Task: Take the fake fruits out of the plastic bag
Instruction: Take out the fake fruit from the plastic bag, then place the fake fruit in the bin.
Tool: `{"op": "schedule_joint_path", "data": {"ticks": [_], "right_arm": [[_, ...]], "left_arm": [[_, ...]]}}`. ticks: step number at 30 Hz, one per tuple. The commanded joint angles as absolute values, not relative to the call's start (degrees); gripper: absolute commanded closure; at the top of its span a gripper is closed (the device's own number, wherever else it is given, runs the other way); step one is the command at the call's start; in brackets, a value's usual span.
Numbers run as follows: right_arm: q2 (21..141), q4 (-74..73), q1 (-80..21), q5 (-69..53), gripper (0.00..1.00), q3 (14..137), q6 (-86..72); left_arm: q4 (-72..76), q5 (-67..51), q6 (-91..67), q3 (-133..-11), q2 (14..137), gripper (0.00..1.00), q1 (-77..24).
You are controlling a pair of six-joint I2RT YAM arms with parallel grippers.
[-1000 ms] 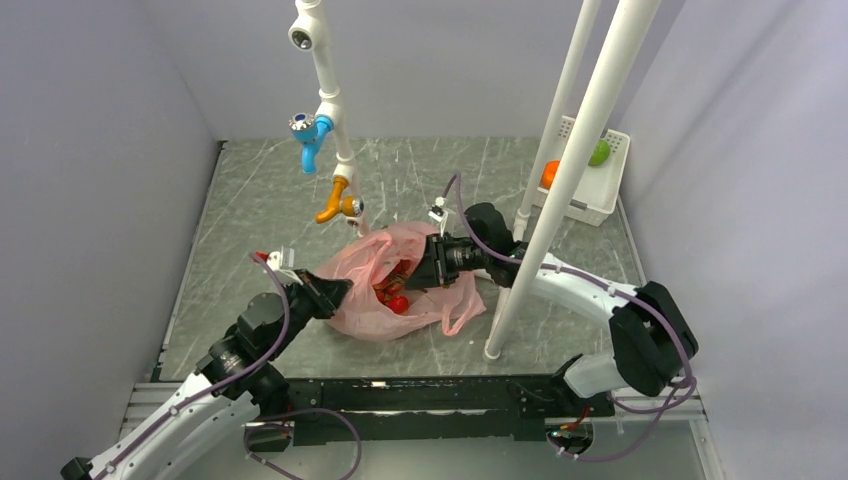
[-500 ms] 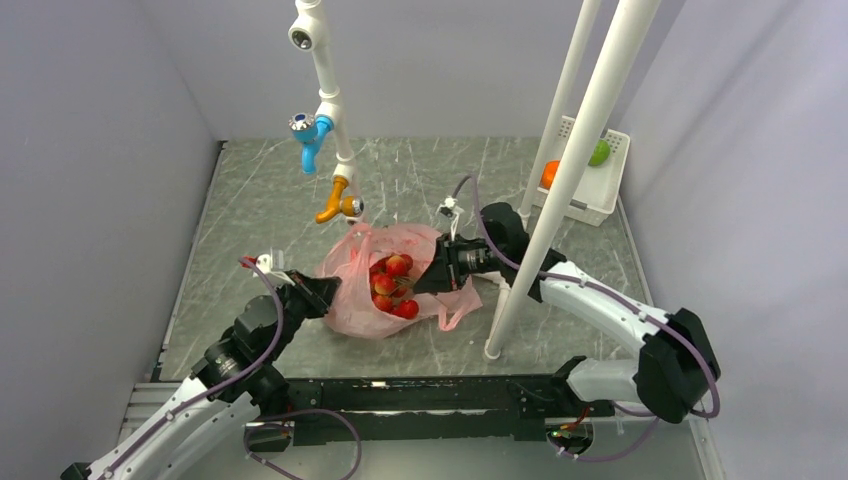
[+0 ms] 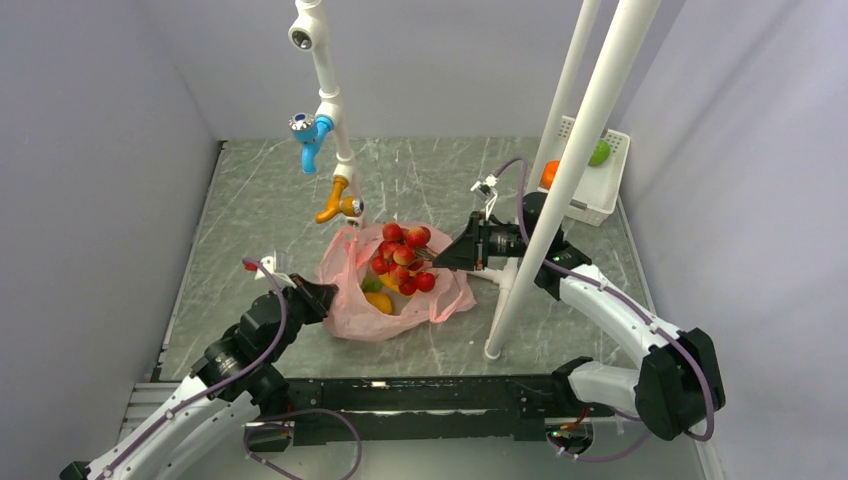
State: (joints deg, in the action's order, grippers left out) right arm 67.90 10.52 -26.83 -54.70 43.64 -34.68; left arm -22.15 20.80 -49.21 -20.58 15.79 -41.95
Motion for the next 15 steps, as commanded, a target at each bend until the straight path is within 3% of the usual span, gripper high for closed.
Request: {"op": "schedule_joint_path", "data": {"ticks": [1, 6, 15], "right_arm": [[63.7, 10.0, -24.7, -62.8, 1.00, 45.0, -31.5], [59.6, 1.1, -23.1, -56.2, 1.00, 46.4, -27.5], [54.0, 1.2, -13.7, -42.9, 1.00, 47.6, -34.6]], "left_arm": [[-24.2, 22.5, -48.1, -23.9, 18.7, 1.00, -41.8], [-22.7, 20.8, -47.6, -24.4, 20.9, 1.00, -41.8], [-21.1, 18.7, -47.3, -23.9, 21.0, 1.00, -41.8]]}}
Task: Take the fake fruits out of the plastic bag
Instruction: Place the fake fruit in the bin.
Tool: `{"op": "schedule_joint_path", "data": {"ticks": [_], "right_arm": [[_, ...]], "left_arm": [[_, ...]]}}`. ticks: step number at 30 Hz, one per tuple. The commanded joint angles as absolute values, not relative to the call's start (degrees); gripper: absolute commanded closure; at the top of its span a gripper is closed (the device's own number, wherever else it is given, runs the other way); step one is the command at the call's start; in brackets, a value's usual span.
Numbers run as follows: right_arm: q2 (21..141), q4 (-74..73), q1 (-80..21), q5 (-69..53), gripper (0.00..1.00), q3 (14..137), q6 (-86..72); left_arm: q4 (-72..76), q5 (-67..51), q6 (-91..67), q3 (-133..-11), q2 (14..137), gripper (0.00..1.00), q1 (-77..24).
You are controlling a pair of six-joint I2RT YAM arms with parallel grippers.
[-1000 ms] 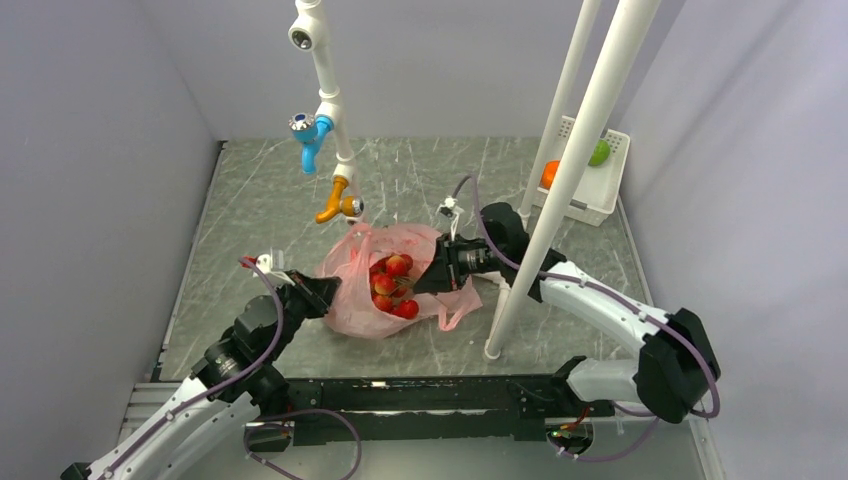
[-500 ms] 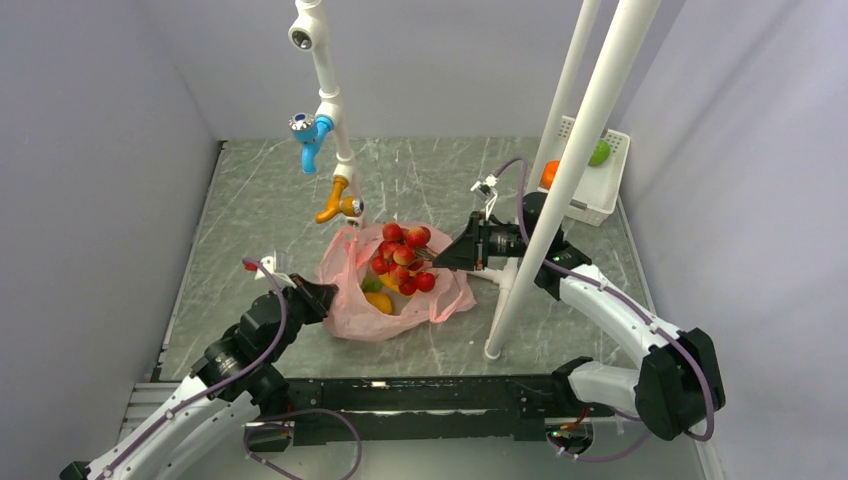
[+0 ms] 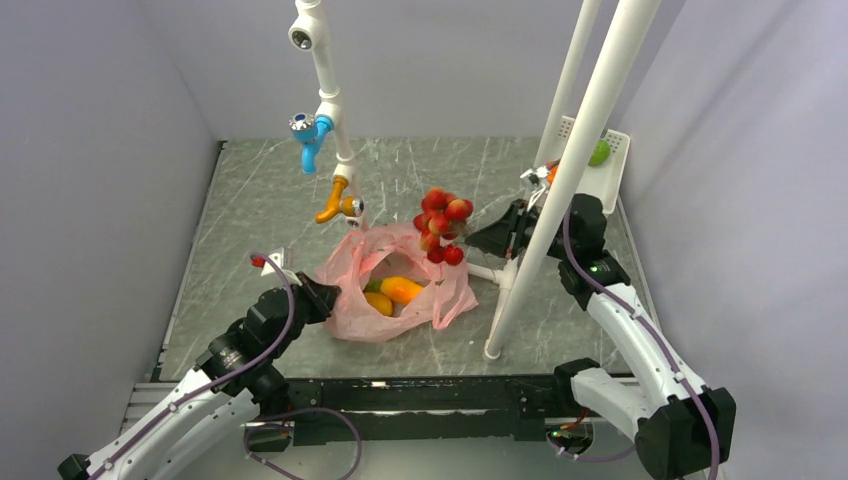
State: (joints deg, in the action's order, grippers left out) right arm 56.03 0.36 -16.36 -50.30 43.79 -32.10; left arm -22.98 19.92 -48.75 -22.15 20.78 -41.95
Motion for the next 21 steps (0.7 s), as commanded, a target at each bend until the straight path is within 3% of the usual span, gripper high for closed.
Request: {"op": "schedule_joint_path", "data": {"ticks": [1, 7, 17, 21], "right_arm": [[54.1, -1.4, -13.0, -40.5, 1.00, 48.9, -34.1], [54.4, -10.7, -10.1, -28.3, 1.00, 53.5, -31.6], [49.6, -29.1, -8.7, 3.0, 1.00, 53.2, -26.5], [49.1, -30.7, -6.7, 8.5, 1.00, 53.2, -26.4]], "left_arm": [[-21.3, 18.6, -47.2, -24.0, 21.0, 1.00, -41.8], [-22.0, 18.4, -47.3, -23.7, 20.0, 1.00, -41.7], [-22.3, 17.8, -46.1, -23.8, 19.0, 1.00, -41.8], [-21.4, 16.8, -45.7, -23.8, 19.7, 1.00, -41.8]]}}
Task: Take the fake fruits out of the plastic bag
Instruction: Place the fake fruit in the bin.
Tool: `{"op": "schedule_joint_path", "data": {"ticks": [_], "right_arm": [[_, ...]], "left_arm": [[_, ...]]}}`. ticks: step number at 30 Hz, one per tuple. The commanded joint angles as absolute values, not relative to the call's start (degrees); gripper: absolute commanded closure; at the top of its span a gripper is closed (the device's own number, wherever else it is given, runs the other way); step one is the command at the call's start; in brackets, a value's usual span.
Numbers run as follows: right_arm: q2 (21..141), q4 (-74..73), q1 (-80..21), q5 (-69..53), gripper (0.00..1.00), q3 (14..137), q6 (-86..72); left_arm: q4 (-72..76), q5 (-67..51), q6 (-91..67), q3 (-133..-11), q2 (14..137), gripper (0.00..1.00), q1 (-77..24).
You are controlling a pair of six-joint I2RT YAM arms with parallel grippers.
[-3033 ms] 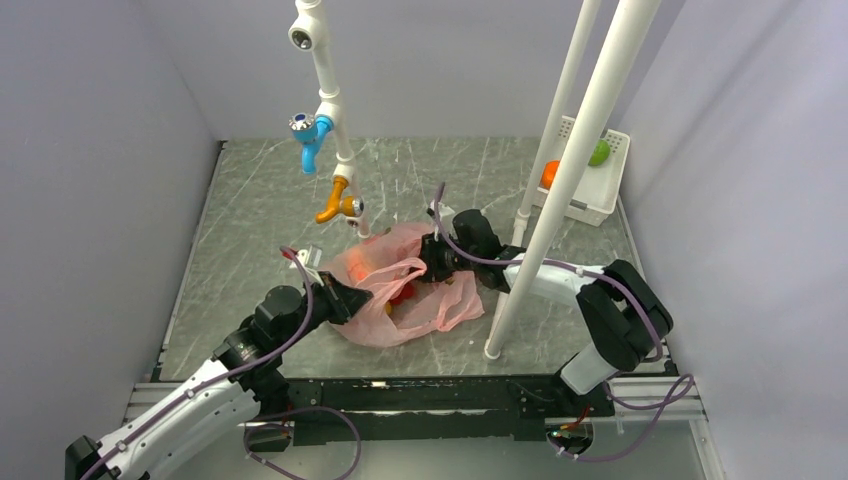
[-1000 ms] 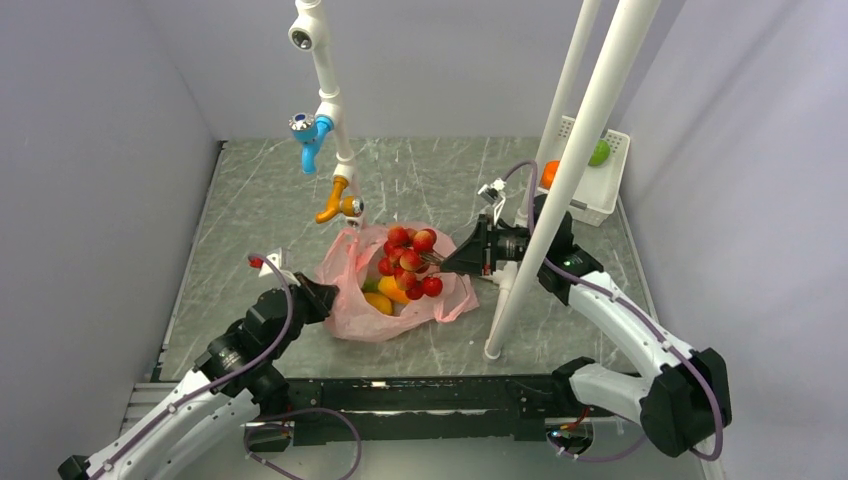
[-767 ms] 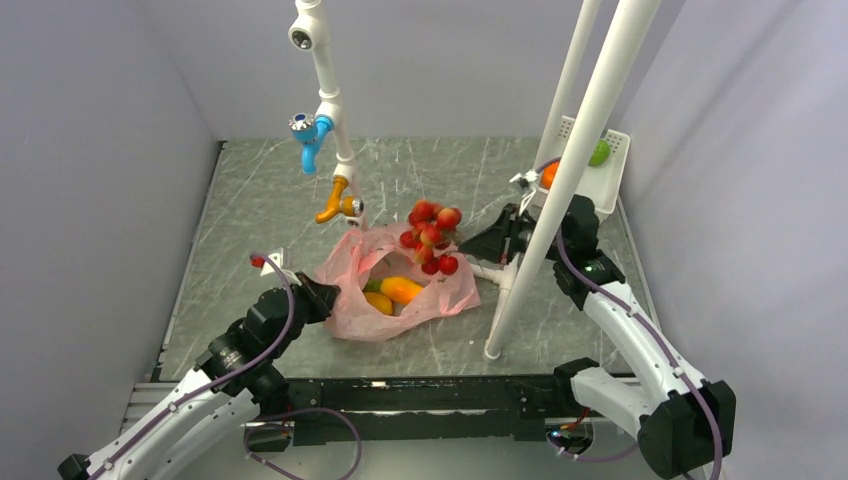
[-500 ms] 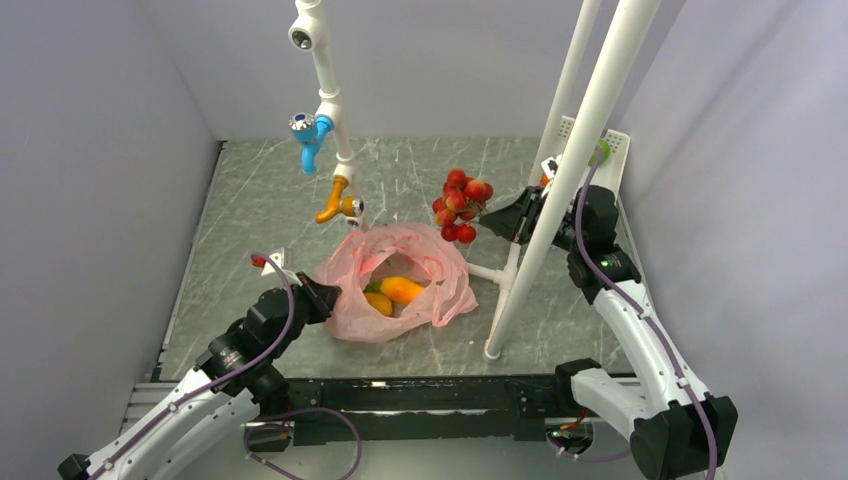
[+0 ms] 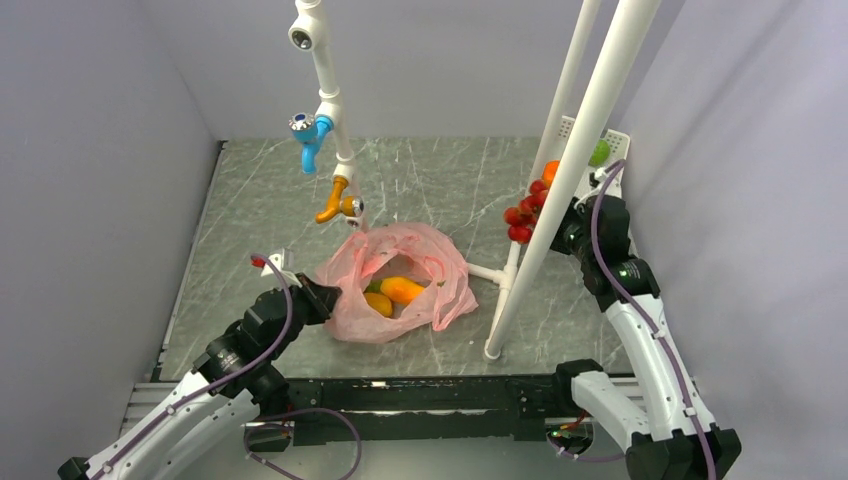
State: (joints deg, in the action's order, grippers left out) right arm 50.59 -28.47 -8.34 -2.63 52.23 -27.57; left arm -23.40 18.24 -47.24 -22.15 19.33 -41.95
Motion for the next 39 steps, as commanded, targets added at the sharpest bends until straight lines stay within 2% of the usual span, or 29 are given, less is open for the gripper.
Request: {"op": "schedule_joint_path", "data": {"ticks": [1, 5, 11, 17, 21, 23, 24, 26, 27, 28, 30, 32, 39], "right_arm": [[49.7, -30.6, -6.2, 9.1, 1.00, 53.4, -26.4], [53.6, -28.7, -4.2, 11.5, 1.00, 53.7, -27.3], [59.0, -13.1, -3.5, 18.0, 1.00, 50.2, -27.7], [71.5, -7.6, -1.5, 24.5, 1.00, 59.5, -22.9], [79.8, -5.9, 5.3, 20.4, 1.00, 67.3, -21.6], [85.8, -9.1, 7.2, 17.9, 0.98, 75.0, -20.5], [89.1, -11.7, 8.3, 17.3, 0.89, 79.0, -20.3], [95.7, -17.4, 10.2, 12.9, 0.56, 86.8, -20.3], [98.4, -19.9, 10.7, 9.4, 0.43, 90.5, -20.1], [101.6, -21.5, 10.9, 6.1, 0.36, 93.8, -19.4], [104.7, -24.8, 11.0, 2.1, 0.30, 96.9, -19.4], [104.6, -26.0, 10.9, -0.5, 0.28, 95.9, -19.7], [88.8, -19.1, 10.2, -2.8, 0.27, 74.7, -23.6]], "left_arm": [[-21.1, 16.5, -45.7, -23.9, 19.8, 1.00, -41.8], [-20.4, 15.3, -45.9, -23.7, 20.4, 1.00, -41.8], [-20.0, 14.4, -46.5, -22.6, 19.4, 1.00, -41.8], [-21.1, 14.4, -46.4, -23.8, 19.0, 1.00, -41.8], [-21.6, 14.8, -45.7, -24.7, 19.4, 1.00, -41.8], [-22.0, 15.0, -45.4, -25.4, 19.7, 1.00, -41.8], [-22.1, 15.0, -45.3, -25.5, 19.8, 1.00, -41.8], [-22.1, 14.9, -45.4, -25.5, 19.9, 1.00, -41.8], [-21.9, 14.8, -45.6, -25.4, 19.9, 1.00, -41.8], [-21.7, 14.7, -45.7, -25.3, 20.0, 1.00, -41.8], [-21.2, 14.2, -46.0, -25.1, 20.3, 1.00, -41.8], [-21.2, 13.8, -46.0, -25.3, 20.7, 1.00, -41.8], [-19.7, 13.2, -46.5, -24.4, 21.4, 1.00, -41.8]]}}
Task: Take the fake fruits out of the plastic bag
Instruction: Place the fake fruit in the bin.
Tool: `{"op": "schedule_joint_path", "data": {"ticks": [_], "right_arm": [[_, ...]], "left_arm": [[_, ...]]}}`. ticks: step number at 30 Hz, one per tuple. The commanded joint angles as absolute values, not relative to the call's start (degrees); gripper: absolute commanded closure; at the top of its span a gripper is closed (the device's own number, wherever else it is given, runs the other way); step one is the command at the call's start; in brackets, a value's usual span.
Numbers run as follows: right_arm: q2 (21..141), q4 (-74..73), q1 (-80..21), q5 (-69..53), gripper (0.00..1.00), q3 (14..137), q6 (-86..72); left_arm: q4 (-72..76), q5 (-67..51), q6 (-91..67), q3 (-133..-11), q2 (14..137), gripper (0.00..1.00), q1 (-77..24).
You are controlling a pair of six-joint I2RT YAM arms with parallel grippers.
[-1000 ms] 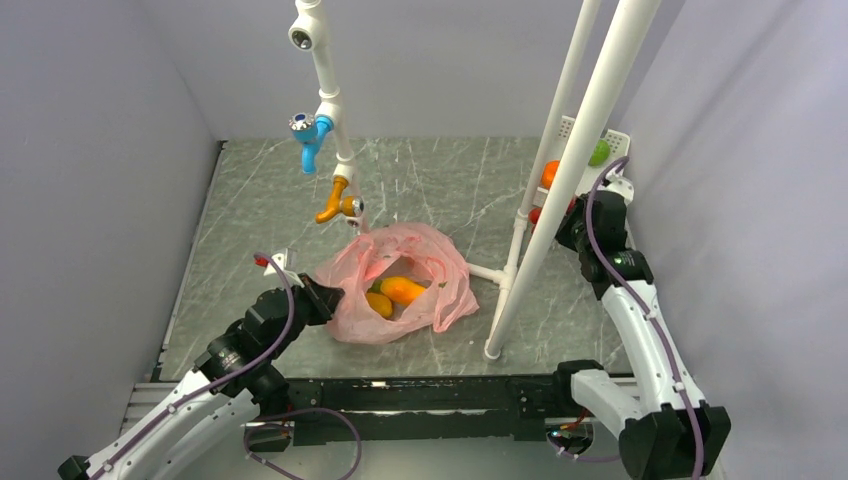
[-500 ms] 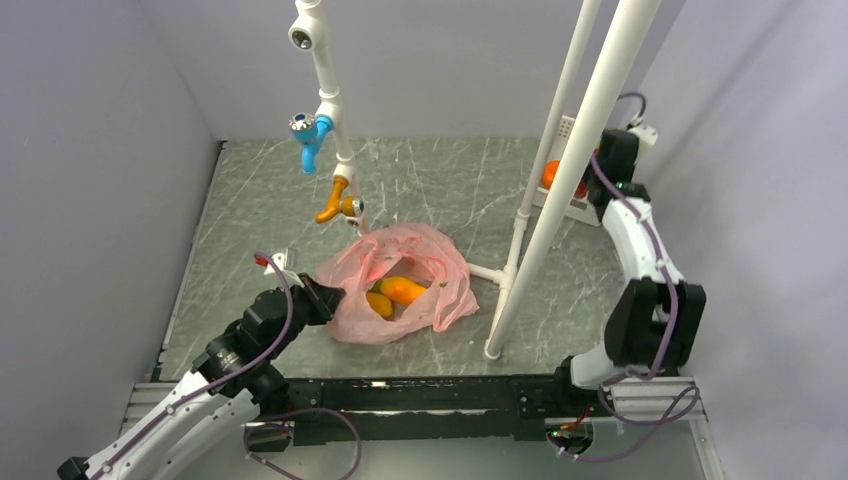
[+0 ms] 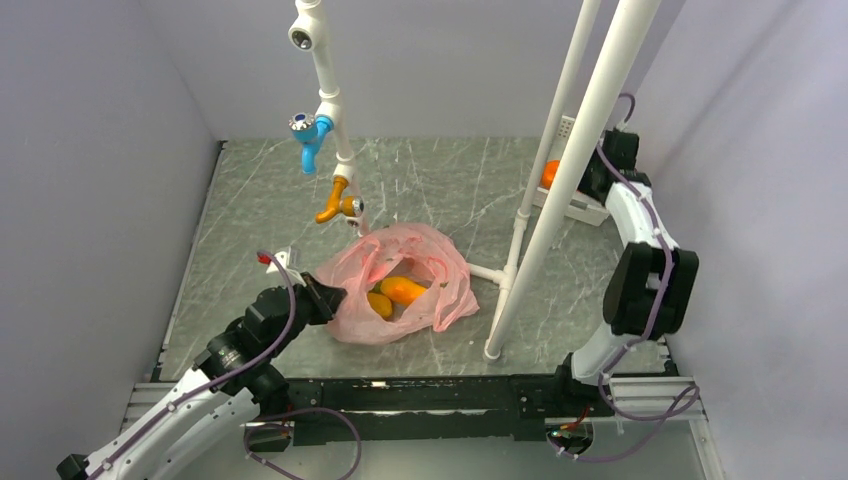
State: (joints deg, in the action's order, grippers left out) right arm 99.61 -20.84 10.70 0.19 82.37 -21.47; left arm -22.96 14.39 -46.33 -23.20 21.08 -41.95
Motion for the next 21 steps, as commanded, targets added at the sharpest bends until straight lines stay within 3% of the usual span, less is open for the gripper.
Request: {"op": "schedule_joint_path", "data": {"ticks": [1, 7, 12, 16, 21], "right_arm": [[86.9, -19.3, 9.9, -2.1, 0.27, 72.4, -23.7], [75.5, -20.5, 9.0, 5.3, 0.26, 61.8, -23.8], [71.5, -18.1, 9.3, 12.7, 0.16, 58.7, -24.6], [78.5, -16.1, 11.1, 13.6, 0.14, 64.1, -26.1], [96.8, -19.9, 12.0, 13.8, 0.14, 80.9, -27.7]], "left_arm": [[-19.3, 13.1, -46.6, -24.1, 21.6, 1.00, -41.8], [-16.7, 11.6, -46.7, -23.7, 23.7, 1.00, -41.8], [-15.8, 10.8, -46.9, -23.5, 24.4, 1.00, -41.8], [-15.9, 10.5, -46.9, -23.2, 24.0, 1.00, -41.8], [-17.1, 10.9, -47.5, -23.4, 23.1, 1.00, -41.8]]}}
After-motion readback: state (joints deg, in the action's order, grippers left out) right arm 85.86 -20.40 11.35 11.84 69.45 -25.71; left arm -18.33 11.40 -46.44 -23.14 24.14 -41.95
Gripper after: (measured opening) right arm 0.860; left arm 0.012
